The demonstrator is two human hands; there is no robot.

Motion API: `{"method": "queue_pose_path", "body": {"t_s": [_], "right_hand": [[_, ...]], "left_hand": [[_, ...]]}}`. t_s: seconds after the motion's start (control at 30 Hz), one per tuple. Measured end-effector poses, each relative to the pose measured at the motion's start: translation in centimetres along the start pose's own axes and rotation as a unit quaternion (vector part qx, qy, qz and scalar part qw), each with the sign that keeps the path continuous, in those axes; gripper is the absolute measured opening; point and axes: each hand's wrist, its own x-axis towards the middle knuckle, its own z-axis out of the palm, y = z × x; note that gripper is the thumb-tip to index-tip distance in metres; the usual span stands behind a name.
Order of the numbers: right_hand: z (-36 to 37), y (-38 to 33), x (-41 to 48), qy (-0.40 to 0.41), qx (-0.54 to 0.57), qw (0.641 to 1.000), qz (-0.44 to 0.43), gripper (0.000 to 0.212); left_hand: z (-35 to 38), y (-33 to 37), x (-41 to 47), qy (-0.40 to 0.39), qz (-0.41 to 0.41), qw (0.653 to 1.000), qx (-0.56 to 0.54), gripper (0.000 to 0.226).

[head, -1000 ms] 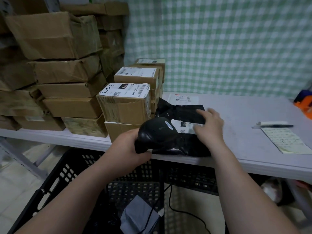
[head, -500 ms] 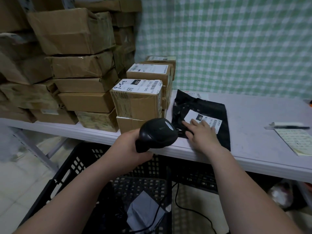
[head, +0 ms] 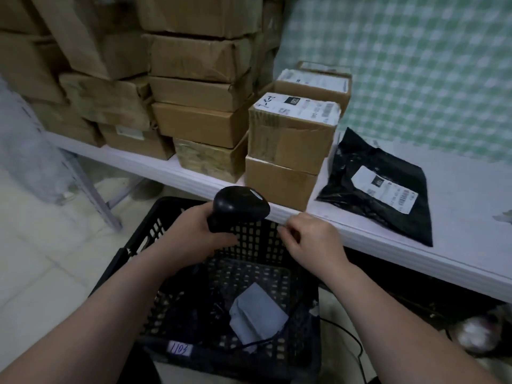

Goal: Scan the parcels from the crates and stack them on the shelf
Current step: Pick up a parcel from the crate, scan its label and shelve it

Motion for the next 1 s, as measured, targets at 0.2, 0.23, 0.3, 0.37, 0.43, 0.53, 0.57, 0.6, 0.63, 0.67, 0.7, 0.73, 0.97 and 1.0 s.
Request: {"method": "queue_pose_path", "body": {"t_s": [0.2, 0.23, 0.3, 0.37, 0.43, 0.53, 0.57, 0.6, 0.63, 0.67, 0.7, 0.73, 0.97, 1.0], "right_hand": [[9.5, 0.2, -1.0, -0.424, 0.042, 0.895, 0.133, 0.020], [11.4, 0.6, -1.4, -0.455, 0.048, 0.875, 0.154, 0.020], [15.0, 1.3, -2.3, -0.493, 0.045, 0.850, 0.183, 0.024], [18.6, 1.7, -2.9, -0.523, 0.017, 0.829, 0.199, 0.028], [22.1, 1.7, -3.6, -0.559, -0.003, 0.804, 0.205, 0.024], [26.8, 0.6, -4.8, -0.609, 0.001, 0.764, 0.212, 0.037], [28.2, 0.3, -5.5, -0.627, 0.008, 0.752, 0.200, 0.034], [29.4, 0.0, -6.3, -0.650, 0.013, 0.736, 0.187, 0.027], [31.0, 0.0, -7.4, -0.670, 0.028, 0.718, 0.188, 0.025], [32.2, -0.1, -8.4, -0.683, 0.036, 0.705, 0.187, 0.031], [32.9, -0.3, -9.1, -0.692, 0.037, 0.697, 0.184, 0.036], [33.2, -0.7, -9.6, -0.700, 0.025, 0.693, 0.168, 0.041], [34.5, -0.4, -11.1, -0.758, -0.043, 0.628, 0.174, 0.071], [34.2, -0.3, -11.0, -0.752, -0.033, 0.636, 0.171, 0.073]], "left_hand": [[0.1, -6.5, 1.6, -0.045, -0.112, 0.993, -0.003, 0.021], [0.2, -7.5, 2.1, -0.058, -0.124, 0.991, 0.009, 0.022], [0.4, -9.1, 3.2, -0.095, -0.146, 0.983, 0.055, 0.022], [0.6, -10.7, 4.5, -0.140, -0.154, 0.970, 0.129, 0.026], [0.9, -12.1, 5.7, -0.176, -0.151, 0.956, 0.183, 0.027], [1.4, -13.5, 6.8, -0.207, -0.153, 0.934, 0.246, 0.027], [1.6, -13.9, 7.1, -0.210, -0.150, 0.928, 0.267, 0.026], [1.7, -14.2, 7.4, -0.210, -0.143, 0.925, 0.282, 0.024], [1.8, -14.4, 7.6, -0.210, -0.138, 0.923, 0.290, 0.021], [1.9, -14.6, 7.8, -0.209, -0.134, 0.924, 0.292, 0.021], [1.9, -14.8, 8.0, -0.210, -0.132, 0.925, 0.289, 0.021], [1.9, -14.9, 8.1, -0.214, -0.131, 0.926, 0.282, 0.021], [1.7, -15.4, 7.9, -0.194, -0.132, 0.942, 0.242, 0.025], [1.6, -15.4, 7.7, -0.193, -0.132, 0.943, 0.237, 0.025]]}}
